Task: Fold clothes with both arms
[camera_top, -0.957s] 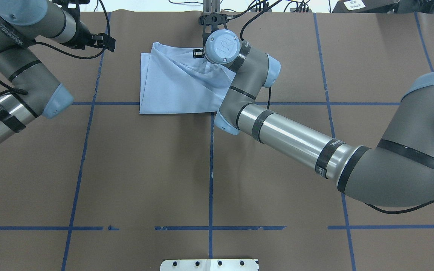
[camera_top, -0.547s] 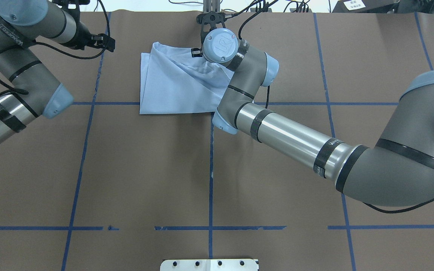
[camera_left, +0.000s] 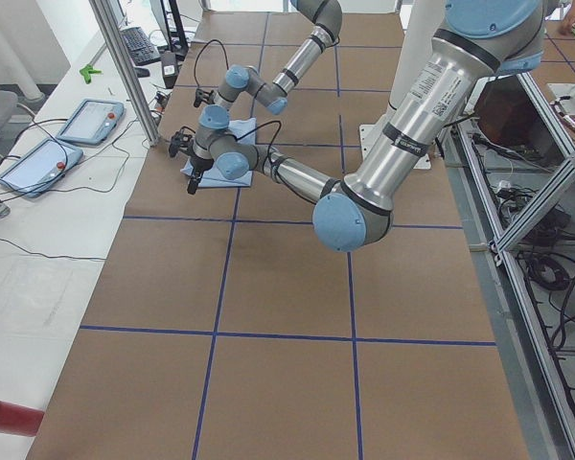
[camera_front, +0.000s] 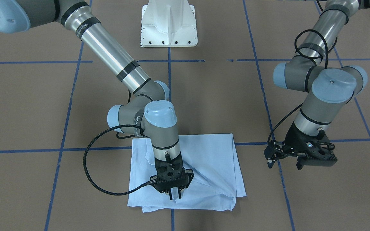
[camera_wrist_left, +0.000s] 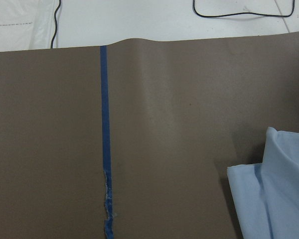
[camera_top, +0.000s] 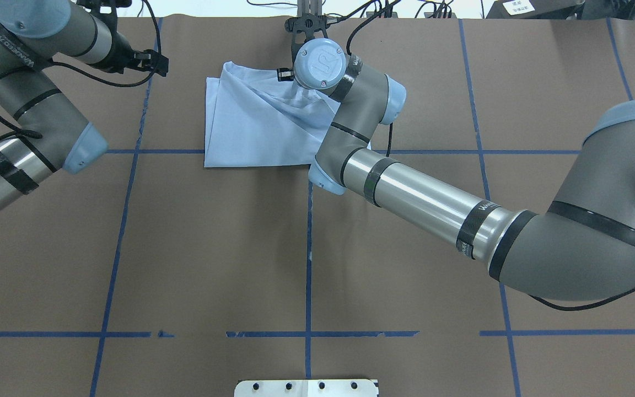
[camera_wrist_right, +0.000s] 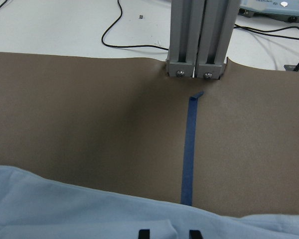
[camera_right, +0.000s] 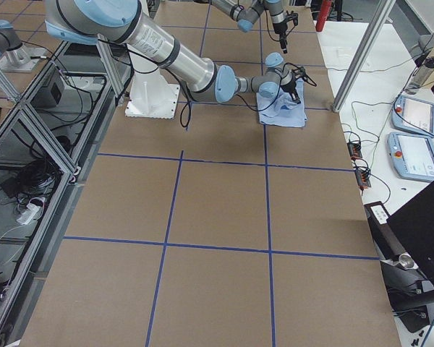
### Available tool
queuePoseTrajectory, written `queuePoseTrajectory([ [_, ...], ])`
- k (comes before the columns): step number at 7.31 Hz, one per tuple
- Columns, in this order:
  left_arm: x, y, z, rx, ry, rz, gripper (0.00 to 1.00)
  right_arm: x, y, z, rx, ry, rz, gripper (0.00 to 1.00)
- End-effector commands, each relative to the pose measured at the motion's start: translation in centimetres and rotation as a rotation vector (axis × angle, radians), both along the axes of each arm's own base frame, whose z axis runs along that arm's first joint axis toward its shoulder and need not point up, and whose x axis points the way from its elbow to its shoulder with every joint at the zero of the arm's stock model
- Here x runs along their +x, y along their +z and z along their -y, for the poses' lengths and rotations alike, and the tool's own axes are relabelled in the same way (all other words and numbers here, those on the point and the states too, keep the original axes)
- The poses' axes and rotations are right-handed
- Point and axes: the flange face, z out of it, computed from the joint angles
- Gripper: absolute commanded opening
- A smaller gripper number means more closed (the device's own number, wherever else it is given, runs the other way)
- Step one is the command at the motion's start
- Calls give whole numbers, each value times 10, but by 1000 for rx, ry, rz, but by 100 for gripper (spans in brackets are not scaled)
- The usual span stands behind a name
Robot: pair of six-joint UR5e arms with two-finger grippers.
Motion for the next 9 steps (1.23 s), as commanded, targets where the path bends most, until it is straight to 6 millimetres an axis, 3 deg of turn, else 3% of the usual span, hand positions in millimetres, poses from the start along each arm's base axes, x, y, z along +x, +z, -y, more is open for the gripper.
queuePoseTrajectory([
  [1, 0, 0, 0, -1, -1, -1, 100, 3, -2, 3, -12, -7, 0, 77],
  [2, 0, 0, 0, -1, -1, -1, 100, 5, -11, 3, -41, -14, -20, 99],
  [3, 0, -2, 0, 0, -1, -2, 100, 13, -33, -1, -70, -28, -39, 100],
  [4, -1, -2, 0, 1, -3, -3, 100, 27, -29, -11, -92, -44, -53, 100],
  [5, -2, -2, 0, -1, -5, -4, 100, 46, -6, -24, -100, -67, -49, 100],
  [6, -2, -3, 0, -1, -6, -6, 100, 55, 3, -34, -142, -90, -69, 100],
  [8, -2, -3, -1, -4, -9, -8, 100, 73, 8, -56, -240, -127, -127, 100],
  [9, -2, -1, -1, -7, -9, -6, 100, 76, 31, -66, -287, -173, -117, 100],
])
